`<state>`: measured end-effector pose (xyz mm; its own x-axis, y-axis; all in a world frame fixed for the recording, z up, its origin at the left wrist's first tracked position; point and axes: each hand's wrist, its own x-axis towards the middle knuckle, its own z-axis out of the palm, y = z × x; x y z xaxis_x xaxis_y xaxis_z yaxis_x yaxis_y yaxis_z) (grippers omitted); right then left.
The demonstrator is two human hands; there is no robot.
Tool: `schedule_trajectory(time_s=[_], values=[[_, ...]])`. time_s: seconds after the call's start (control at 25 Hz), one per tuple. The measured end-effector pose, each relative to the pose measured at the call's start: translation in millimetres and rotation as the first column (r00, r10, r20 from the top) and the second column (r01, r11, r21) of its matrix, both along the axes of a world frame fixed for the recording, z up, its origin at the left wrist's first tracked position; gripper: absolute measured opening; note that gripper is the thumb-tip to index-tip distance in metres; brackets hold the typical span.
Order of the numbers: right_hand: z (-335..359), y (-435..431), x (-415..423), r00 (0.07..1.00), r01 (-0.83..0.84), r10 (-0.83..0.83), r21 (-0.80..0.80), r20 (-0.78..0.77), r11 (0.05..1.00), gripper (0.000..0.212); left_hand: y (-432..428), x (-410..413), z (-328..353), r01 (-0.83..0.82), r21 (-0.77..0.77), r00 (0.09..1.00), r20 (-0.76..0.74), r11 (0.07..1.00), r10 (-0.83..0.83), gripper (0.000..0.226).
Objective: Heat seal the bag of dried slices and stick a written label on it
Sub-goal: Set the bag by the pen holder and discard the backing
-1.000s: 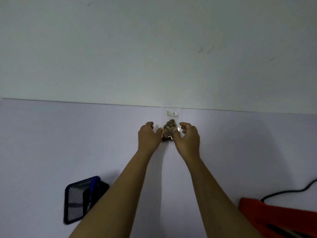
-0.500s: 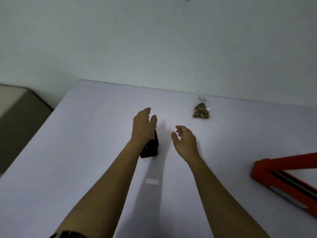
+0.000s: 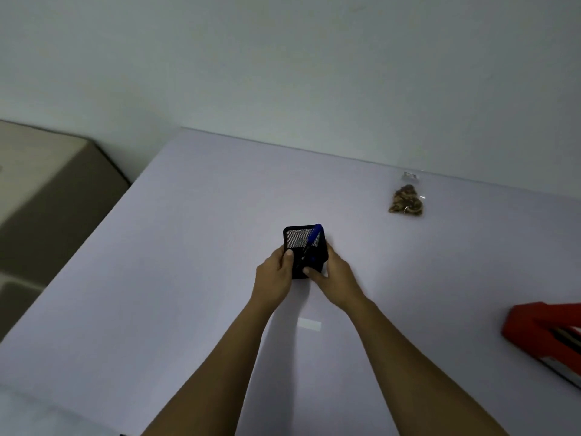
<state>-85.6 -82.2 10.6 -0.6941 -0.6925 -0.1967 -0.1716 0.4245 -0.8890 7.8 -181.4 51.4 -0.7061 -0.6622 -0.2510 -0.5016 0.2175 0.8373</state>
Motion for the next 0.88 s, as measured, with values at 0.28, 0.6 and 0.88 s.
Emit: schedule_trajectory(time_s=[0.28, 0.6, 0.88], values=[[-10, 5, -7, 0.993, -0.106, 0.104, -0.031, -0.064, 0.994, 0.061, -6, -15, -15, -0.068, -0.164, 0.997, 0.033, 0.984, 0.074, 0.036], [-12, 35, -63, 0.983, 0.022, -0.002, 0.11, -0.184, 0.994, 0.066, -4, -103, 7, -0.013, -0.24, 1.0, 0.018, 0.971, 0.018, 0.048], [-52, 72, -120, 0.898, 0.152, 0.063, 0.442, -0.435, 0.884, 0.071, -9, -222, 5, 0.081, -0.207, 0.997, 0.005, 0.975, -0.082, 0.041]])
